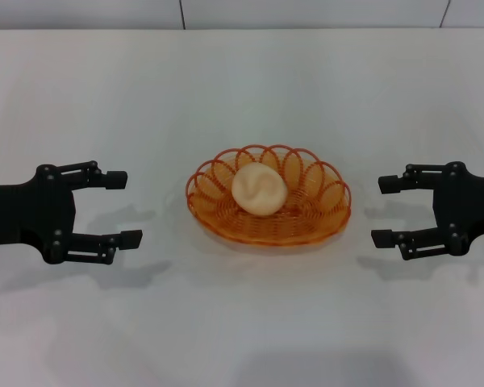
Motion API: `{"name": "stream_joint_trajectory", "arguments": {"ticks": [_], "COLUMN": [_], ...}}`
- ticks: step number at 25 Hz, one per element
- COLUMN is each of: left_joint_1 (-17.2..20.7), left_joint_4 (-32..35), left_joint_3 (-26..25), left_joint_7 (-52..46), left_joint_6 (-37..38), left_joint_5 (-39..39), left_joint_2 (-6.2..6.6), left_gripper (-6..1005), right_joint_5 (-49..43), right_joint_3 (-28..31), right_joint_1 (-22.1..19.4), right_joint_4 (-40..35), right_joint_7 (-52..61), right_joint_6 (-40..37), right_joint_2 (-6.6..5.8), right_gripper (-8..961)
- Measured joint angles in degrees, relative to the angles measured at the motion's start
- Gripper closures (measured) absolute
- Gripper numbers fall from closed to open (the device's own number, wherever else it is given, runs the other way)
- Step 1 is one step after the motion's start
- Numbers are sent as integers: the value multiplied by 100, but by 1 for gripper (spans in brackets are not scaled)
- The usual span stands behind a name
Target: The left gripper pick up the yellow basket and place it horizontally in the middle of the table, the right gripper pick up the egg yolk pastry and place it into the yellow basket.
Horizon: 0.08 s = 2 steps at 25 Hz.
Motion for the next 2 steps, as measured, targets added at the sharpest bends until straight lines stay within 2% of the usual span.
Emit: {"name": "stream_joint_trajectory", "arguments": {"ticks": [2], "left_joint_1": [2], "left_joint_4": [0], "left_joint_3": [0], "left_joint_7": [0], "left_joint_6": [0], "left_joint_5": [4], "left_joint_2": [0], "left_gripper": [119], "right_joint_5": [0], "right_joint_3": [1], "right_joint_1": [-1], "right_joint_4": [0], "right_joint_7": [-1], "right_joint_6": [-5], "right_joint_2": [5], "right_gripper": [141]}}
